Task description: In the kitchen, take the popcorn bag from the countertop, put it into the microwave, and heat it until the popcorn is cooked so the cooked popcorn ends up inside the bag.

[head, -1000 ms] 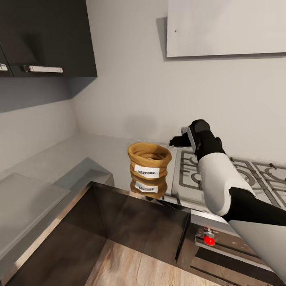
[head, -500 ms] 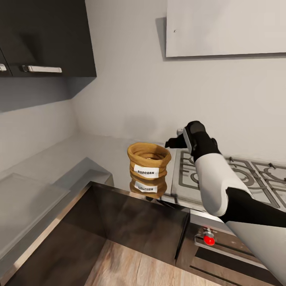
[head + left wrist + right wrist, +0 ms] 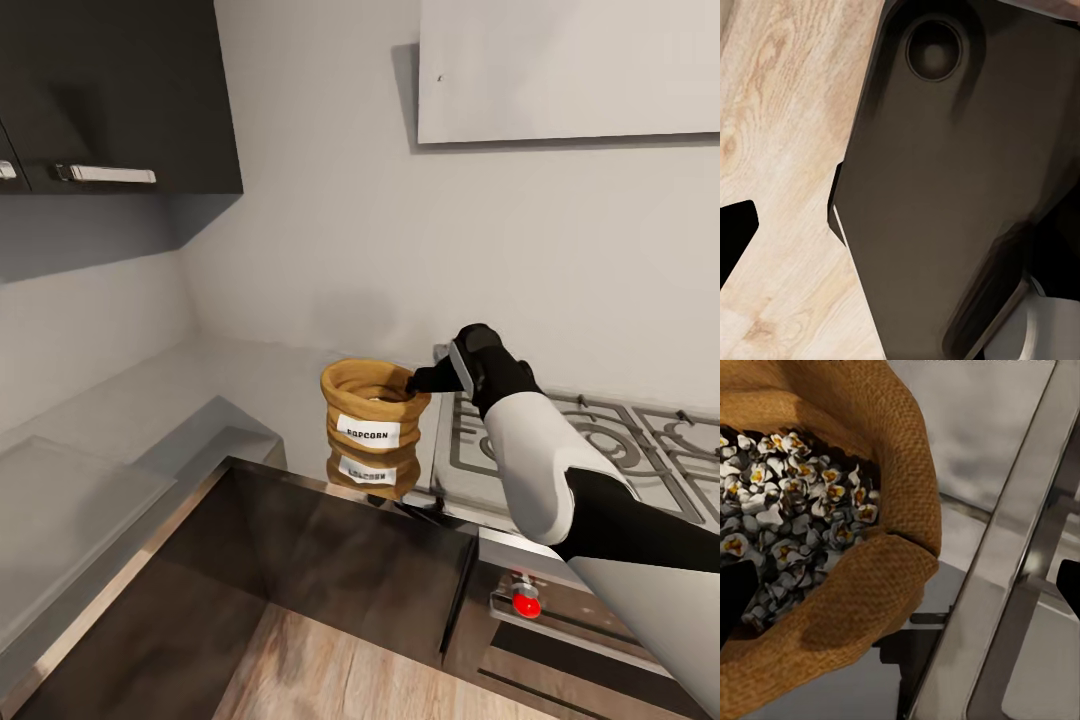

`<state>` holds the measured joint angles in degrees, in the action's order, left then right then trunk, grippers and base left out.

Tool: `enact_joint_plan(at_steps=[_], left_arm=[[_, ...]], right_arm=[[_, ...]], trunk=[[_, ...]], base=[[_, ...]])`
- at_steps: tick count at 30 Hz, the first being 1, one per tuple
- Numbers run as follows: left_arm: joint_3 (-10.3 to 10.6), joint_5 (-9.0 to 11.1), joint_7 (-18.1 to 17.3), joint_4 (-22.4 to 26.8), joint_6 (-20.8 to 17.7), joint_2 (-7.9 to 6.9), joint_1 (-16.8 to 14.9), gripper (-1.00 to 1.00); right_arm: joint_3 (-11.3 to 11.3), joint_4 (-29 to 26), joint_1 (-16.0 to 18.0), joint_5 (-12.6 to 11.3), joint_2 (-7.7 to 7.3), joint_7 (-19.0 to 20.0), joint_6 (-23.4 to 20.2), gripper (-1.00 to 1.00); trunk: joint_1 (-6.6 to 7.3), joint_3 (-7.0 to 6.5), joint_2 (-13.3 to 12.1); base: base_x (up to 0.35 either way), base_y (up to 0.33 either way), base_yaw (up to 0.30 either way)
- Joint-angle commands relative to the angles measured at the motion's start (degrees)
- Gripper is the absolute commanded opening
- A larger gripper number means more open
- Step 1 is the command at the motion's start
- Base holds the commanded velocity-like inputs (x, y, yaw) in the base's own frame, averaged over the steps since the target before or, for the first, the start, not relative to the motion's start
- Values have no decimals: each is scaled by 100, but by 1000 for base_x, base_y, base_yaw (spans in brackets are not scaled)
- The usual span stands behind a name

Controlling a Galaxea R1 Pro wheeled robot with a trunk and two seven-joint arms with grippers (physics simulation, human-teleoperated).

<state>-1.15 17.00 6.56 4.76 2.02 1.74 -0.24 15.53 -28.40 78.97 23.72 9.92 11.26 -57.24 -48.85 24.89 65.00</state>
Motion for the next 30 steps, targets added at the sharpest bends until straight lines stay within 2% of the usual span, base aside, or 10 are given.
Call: enact_joint_plan(at_steps=[1, 5, 8, 11, 12, 30], left_arm=[[-8, 23, 12, -1, 18, 2, -2, 100], [-8, 23, 12, -1, 18, 2, -2, 100], [-8, 23, 12, -1, 18, 2, -2, 100], [-8, 23, 12, -1, 18, 2, -2, 100], [-8, 23, 12, -1, 18, 2, -2, 100], [-8, 23, 12, -1, 18, 2, -2, 100]], right_arm=[[42, -7, 5, 62, 7, 43, -10, 100], [44, -4, 5, 70, 7, 43, 33, 100], [46, 81, 5, 65, 7, 16, 565, 100], [47, 481, 5, 76, 7, -6, 1071, 100], [50, 621, 5, 70, 7, -17, 1510, 100], [62, 652, -162, 36, 7, -7, 1620, 100]], trunk=[[0, 6, 4], [0, 6, 4], [0, 6, 4], [0, 6, 4], [0, 6, 4], [0, 6, 4]], base=[[0, 0, 0], [0, 0, 0], [0, 0, 0], [0, 0, 0], [0, 0, 0], [0, 0, 0]])
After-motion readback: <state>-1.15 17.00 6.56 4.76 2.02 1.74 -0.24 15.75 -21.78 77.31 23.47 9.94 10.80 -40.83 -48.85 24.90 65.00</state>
